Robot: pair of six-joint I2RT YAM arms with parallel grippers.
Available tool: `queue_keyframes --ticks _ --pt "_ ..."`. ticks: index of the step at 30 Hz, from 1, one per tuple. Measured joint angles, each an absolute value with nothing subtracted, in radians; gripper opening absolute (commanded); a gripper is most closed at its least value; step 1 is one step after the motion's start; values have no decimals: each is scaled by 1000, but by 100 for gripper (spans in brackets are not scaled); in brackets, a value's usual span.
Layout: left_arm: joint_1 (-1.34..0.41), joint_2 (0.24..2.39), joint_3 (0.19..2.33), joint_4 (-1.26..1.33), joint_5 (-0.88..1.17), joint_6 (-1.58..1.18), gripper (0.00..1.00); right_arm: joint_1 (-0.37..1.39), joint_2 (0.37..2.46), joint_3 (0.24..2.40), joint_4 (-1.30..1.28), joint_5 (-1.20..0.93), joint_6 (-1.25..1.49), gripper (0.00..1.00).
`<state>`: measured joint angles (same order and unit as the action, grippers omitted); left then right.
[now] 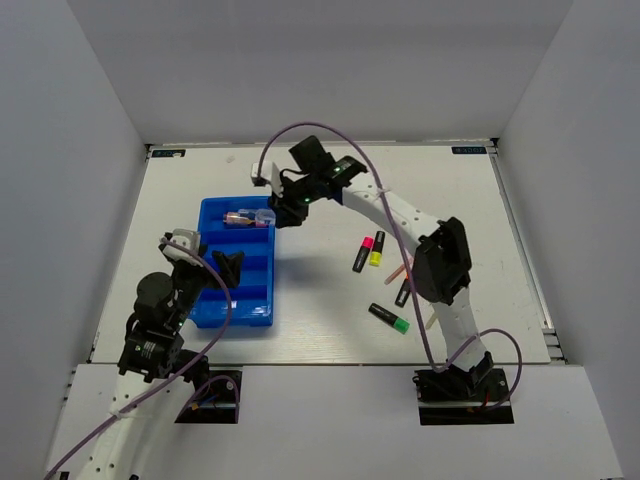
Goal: Sort the stationery into containers
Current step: Place the stationery in the storage box.
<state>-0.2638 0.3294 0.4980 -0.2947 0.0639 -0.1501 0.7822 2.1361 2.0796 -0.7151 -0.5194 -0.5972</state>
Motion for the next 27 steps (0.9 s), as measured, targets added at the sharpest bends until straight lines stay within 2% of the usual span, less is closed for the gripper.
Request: queue_keyframes --ticks 6,12,27 --pt "-264 295 498 -313 38 -170 100 838 2243 2125 -634 -529 -487 0" --pt "-264 284 498 -315 33 -197 100 866 2256 2123 -519 -555 -423 0" --pt "-264 252 485 -353 34 -210 100 891 2463 2171 -363 -516 -431 0"
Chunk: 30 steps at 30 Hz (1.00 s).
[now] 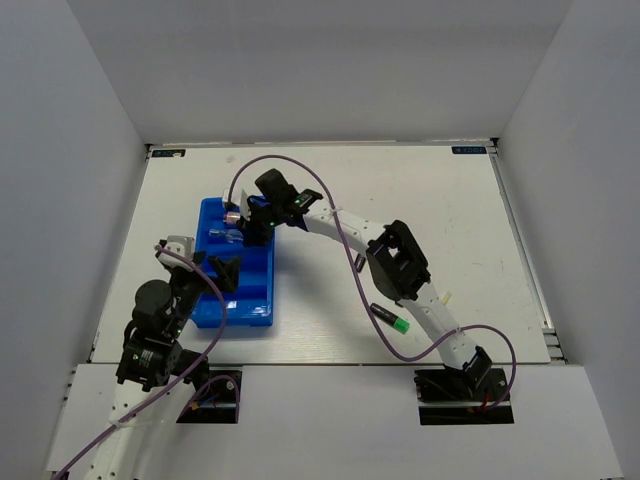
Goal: Sort the stationery into containers
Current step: Place the stationery in the storage box, then pick up the pen from the center of the board.
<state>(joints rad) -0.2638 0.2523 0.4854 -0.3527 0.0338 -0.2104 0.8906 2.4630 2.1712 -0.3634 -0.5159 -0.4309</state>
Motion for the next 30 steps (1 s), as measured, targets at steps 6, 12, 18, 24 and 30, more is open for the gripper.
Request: queue_keyframes --ticks 6,12,18,24,30 --pt "-264 245 481 -375 36 -210 100 891 2463 2173 -340 -498 -456 61" --pt "-264 244 481 -383 43 -212 91 899 2461 2171 -337 -501 -463 61" --pt "-264 276 492 -393 89 -224 0 904 2413 2167 -344 -464 -411 0" --pt "-264 392 558 -399 241 -232 12 899 2189 2080 -349 -178 -362 35" --pt "-278 677 648 -335 447 -300 55 790 1940 1944 -507 35 -252 8"
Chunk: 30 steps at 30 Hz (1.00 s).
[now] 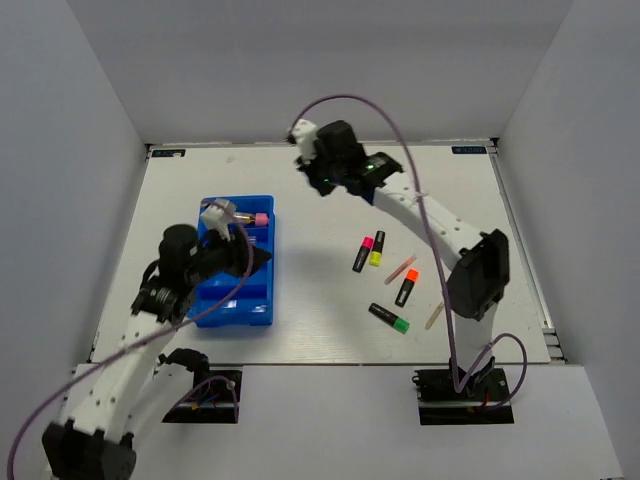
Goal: Sort the stationery into containers
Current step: Pick up the pen from the center of the board.
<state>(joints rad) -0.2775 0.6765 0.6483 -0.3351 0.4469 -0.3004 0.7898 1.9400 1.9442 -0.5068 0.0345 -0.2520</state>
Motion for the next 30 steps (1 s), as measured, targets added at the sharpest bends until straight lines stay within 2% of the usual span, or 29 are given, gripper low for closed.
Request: queue_keyframes --ticks 1,2,3,5,6,7,9,10,13,16,18,20,30 --pt "-292 740 676 -334 462 -307 58 742 1911 1906 -553 30 -227 0" --pt "-319 823 707 -330 466 -312 60 698 1878 1848 -574 20 -197 0" --pt "-357 903 750 -343 466 -305 62 636 1833 1751 -595 3 -167 6" --pt "-466 1081 859 -380 440 -278 62 529 1762 1588 -659 -20 -127 45" --pt "-525 1166 928 -413 422 -257 58 477 1729 1502 -686 -30 -116 57" --pt "-582 1256 1002 -443 398 -241 51 443 1692 1425 -715 -39 -110 62" --pt "-669 1426 1155 -495 329 -218 33 422 1619 1321 -762 -60 -105 62" --pt "-704 1505 1228 -518 297 -211 29 422 1569 1269 -770 -73 -107 50" --pt "-770 1688 1377 -558 229 -205 31 414 1422 1180 -776 -104 -113 27" --pt "-812 1831 1469 -595 168 -218 38 362 1322 1146 -759 -110 -113 27" --pt "-835 1924 1533 -627 120 -229 43 317 1288 1112 -722 -113 -110 32" --pt "-855 1998 1588 -652 67 -239 53 275 1284 1071 -695 -115 -108 34" --pt "-897 2126 1636 -654 -45 -299 55 204 1244 997 -675 -168 -105 38"
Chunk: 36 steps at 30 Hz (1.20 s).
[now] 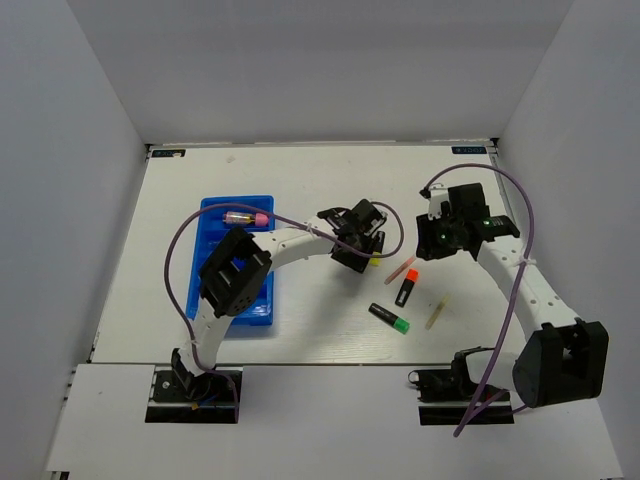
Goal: Sort the stationery into containers
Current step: Pick up the pen from the center of the board.
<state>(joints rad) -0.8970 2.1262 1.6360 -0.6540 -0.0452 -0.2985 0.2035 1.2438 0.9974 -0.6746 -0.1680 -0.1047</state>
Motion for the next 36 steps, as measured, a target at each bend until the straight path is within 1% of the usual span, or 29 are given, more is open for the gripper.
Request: queue_keyframes --ticks 4,8,10,11,18,19,20,22,23,25,26,28,29,30,32,33,34,36 --pt "-902 2137 1645 -624 -80 -314 55 189 1226 997 -673 -205 -104 38" --pt "-914 2140 1645 -594 -119 -323 59 180 1225 997 -673 -236 -102 39" --pt "-918 2144 1652 -591 -128 -324 59 177 1225 997 -673 -247 -100 39" --pt "-919 2150 1660 -588 -133 -324 59 176 1225 997 -673 -252 -99 41" --pt "-920 2200 1677 -557 -170 -326 59 161 1211 997 -673 -273 -91 41" --pt "-920 2202 1678 -552 -175 -327 58 158 1208 997 -673 -277 -90 41" --pt "-920 2204 1678 -548 -181 -327 56 157 1205 997 -673 -281 -89 41" --pt "-919 2205 1678 -545 -192 -331 47 150 1201 997 -673 -289 -87 41" --pt "-918 2205 1678 -545 -197 -333 33 147 1199 997 -673 -292 -86 41" --pt "-918 2205 1678 -543 -200 -340 22 141 1197 997 -673 -296 -85 41" --pt "-917 2205 1678 -542 -200 -339 14 138 1196 997 -673 -299 -85 41" --pt "-917 2205 1676 -539 -200 -340 7 133 1196 997 -673 -301 -85 41" --pt "-915 2205 1674 -536 -199 -342 2 132 1196 997 -673 -303 -85 45" --pt "-914 2205 1669 -530 -199 -342 1 131 1196 997 -673 -305 -86 59" --pt "-911 2198 1657 -517 -199 -342 0 128 1195 997 -674 -313 -81 68" --pt "-911 2192 1645 -506 -199 -342 0 126 1195 997 -674 -318 -84 74" --pt "-910 2185 1635 -499 -199 -342 0 125 1195 997 -674 -321 -82 76" --pt "-908 2162 1603 -498 -201 -340 0 124 1194 997 -675 -329 -85 76"
